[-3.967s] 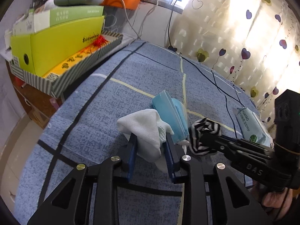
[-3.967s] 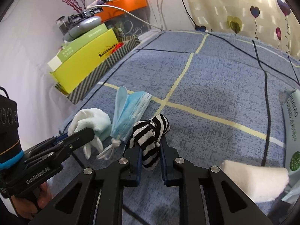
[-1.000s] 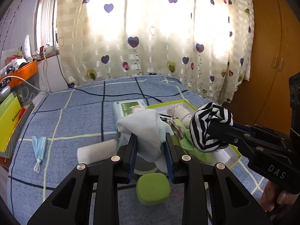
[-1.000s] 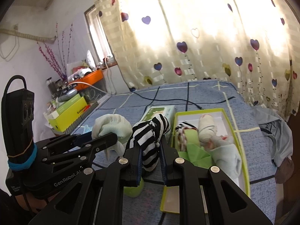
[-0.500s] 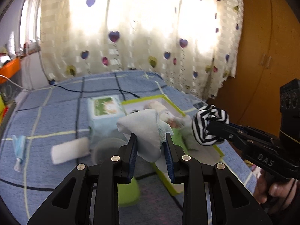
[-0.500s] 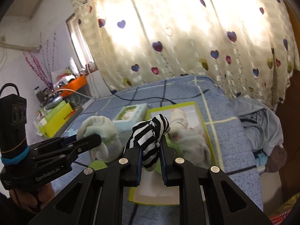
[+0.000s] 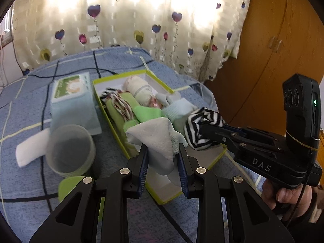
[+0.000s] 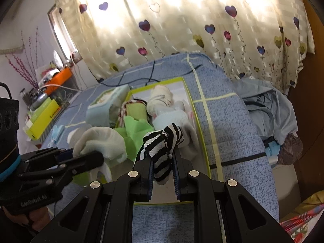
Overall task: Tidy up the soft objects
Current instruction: 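Carry the white sock ball and striped sock over the white box, then lower both socks into the white box and open both tools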
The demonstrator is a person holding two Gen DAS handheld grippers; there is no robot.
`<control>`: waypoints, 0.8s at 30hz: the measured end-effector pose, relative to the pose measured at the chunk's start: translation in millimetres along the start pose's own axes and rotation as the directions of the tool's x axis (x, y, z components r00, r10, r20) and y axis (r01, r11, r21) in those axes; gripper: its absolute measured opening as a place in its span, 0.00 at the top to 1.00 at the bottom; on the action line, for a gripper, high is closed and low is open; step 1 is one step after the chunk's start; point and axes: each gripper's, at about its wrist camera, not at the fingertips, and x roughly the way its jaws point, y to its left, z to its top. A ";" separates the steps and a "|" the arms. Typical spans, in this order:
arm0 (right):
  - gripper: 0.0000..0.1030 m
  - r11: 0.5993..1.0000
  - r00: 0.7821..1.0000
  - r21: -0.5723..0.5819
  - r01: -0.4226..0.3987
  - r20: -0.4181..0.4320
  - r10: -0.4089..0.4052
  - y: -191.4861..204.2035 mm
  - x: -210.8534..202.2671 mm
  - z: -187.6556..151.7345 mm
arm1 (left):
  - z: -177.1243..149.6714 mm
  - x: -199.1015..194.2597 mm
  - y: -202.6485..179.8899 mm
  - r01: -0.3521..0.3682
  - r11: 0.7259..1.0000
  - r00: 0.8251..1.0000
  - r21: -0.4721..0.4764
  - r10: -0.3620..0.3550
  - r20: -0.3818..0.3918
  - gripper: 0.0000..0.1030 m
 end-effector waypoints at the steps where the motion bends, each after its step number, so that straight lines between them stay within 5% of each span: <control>1: 0.85 1.000 1.000 0.001 0.001 -0.006 -0.001 -1.1 2.0 -0.5 | -0.9 3.6 -0.9 0.003 1.000 1.000 0.002 -0.003 -0.010 0.72; 21: 0.85 1.000 0.998 -0.004 0.014 -0.060 -0.014 -16.0 39.9 9.9 | 13.6 43.0 -1.4 0.006 1.000 0.999 0.022 -0.005 -0.054 0.71; 24: 0.77 1.000 0.998 -0.003 0.015 -0.057 -0.015 -16.1 38.1 10.9 | 13.1 42.2 1.2 0.023 1.000 0.998 0.013 -0.022 -0.061 0.71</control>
